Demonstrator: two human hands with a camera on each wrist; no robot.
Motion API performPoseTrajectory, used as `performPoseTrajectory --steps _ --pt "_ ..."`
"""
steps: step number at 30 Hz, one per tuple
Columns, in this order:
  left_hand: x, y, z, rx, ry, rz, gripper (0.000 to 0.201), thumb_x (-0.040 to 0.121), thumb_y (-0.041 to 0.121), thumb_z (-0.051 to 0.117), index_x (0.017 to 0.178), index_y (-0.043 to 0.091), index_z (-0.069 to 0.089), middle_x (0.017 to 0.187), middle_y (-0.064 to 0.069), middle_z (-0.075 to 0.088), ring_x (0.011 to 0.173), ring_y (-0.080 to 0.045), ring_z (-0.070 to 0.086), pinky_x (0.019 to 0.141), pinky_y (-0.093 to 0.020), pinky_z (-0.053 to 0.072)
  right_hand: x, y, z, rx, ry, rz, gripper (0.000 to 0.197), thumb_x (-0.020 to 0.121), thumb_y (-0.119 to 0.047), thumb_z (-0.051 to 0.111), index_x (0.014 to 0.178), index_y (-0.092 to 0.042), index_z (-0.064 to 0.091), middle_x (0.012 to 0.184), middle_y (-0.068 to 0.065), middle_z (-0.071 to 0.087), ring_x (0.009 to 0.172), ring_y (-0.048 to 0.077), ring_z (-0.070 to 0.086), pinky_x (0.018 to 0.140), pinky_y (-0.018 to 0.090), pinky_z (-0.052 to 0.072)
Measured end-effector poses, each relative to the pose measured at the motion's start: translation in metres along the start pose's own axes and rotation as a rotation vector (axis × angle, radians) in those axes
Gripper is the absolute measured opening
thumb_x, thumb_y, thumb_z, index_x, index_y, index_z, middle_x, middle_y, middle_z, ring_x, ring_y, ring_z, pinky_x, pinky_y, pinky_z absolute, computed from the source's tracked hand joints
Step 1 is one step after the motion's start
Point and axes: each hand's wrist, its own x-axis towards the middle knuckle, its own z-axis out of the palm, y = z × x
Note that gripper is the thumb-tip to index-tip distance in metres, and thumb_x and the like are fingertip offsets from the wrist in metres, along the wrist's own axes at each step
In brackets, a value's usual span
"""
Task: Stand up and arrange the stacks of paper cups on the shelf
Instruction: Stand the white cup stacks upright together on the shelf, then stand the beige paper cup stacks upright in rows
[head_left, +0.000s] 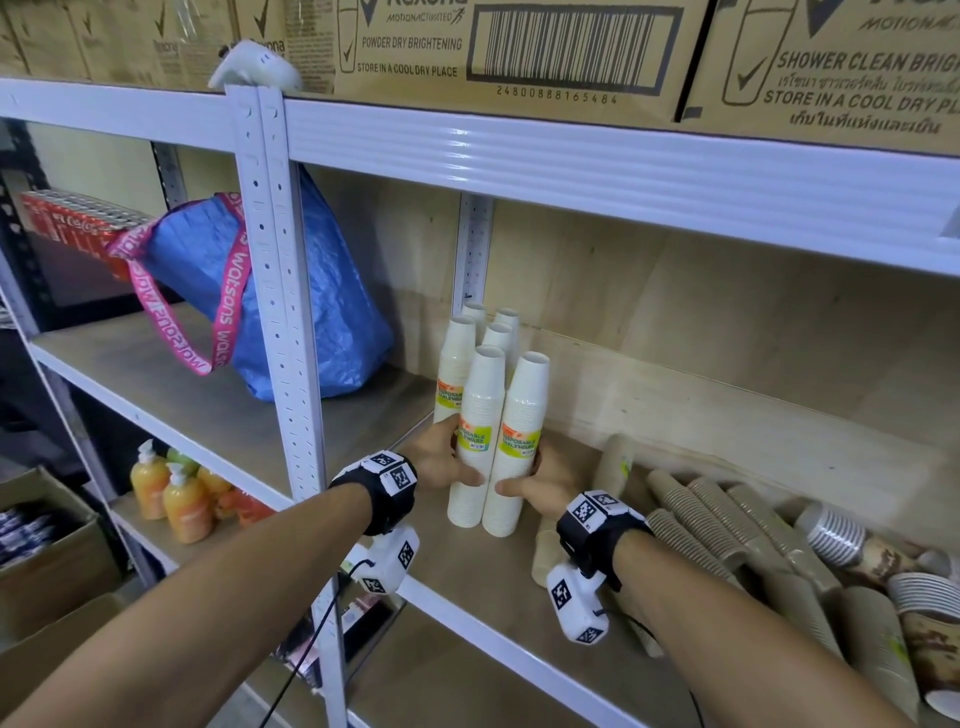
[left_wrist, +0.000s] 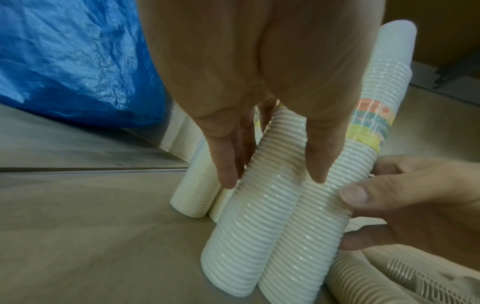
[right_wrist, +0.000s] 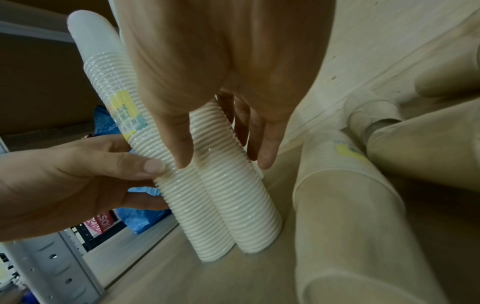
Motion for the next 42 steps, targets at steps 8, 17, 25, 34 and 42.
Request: performPoseTrajectory --steps 8,17,25,34,42 --pt "0.005 -0.003 -0.001 0.019 0.052 0.026 0.059 0.077 0.014 0.08 0.129 0.017 0.054 0.104 0.009 0.058 0.097 -0.01 0.055 0.087 -0.024 0.042 0.004 0.002 0.001 -0.004 0.016 -0.024 0.045 0.069 0.003 0.079 0.105 -0.02 0.062 0.11 0.001 0.071 0.102 0.018 0.066 0.095 0.04 0.052" --pt "0.012 -0.009 -0.02 0.036 0.124 -0.03 0.062 0.07 0.021 0.085 0.125 0.022 0.057 0.116 0.002 0.068 0.107 -0.019 0.064 0.092 -0.035 0.053 0.019 -0.013 0.014 0.035 0.03 -0.063 0.05 0.068 0.006 0.079 0.109 -0.014 0.058 0.11 -0.002 0.068 0.102 0.016 0.065 0.092 0.037 0.051" --pt "0.013 -0.027 -0.038 0.04 0.143 -0.072 0.063 0.068 0.023 0.086 0.124 0.025 0.057 0.119 0.004 0.068 0.109 -0.017 0.064 0.095 -0.035 0.052 0.036 -0.014 0.041 0.009 0.037 -0.064 0.057 0.064 -0.001 0.083 0.115 -0.011 0.059 0.113 0.001 0.07 0.105 0.017 0.066 0.093 0.041 0.053" --pt "0.01 -0.036 -0.036 0.014 0.132 -0.089 0.065 0.07 0.021 0.085 0.127 0.023 0.054 0.122 0.003 0.067 0.111 -0.017 0.063 0.096 -0.036 0.051 0.042 -0.008 0.048 0.015 0.049 -0.03 0.059 0.064 0.001 0.082 0.117 -0.008 0.058 0.114 0.004 0.069 0.104 0.02 0.066 0.091 0.039 0.053" --pt "0.009 -0.048 -0.04 0.095 0.033 -0.148 0.078 0.059 0.041 0.085 0.129 0.027 0.054 0.118 0.003 0.068 0.106 -0.016 0.064 0.096 -0.041 0.052 0.037 -0.008 0.04 -0.036 0.02 0.005 0.056 0.069 0.002 0.08 0.118 -0.006 0.054 0.109 0.003 0.065 0.099 0.019 0.061 0.085 0.032 0.048"
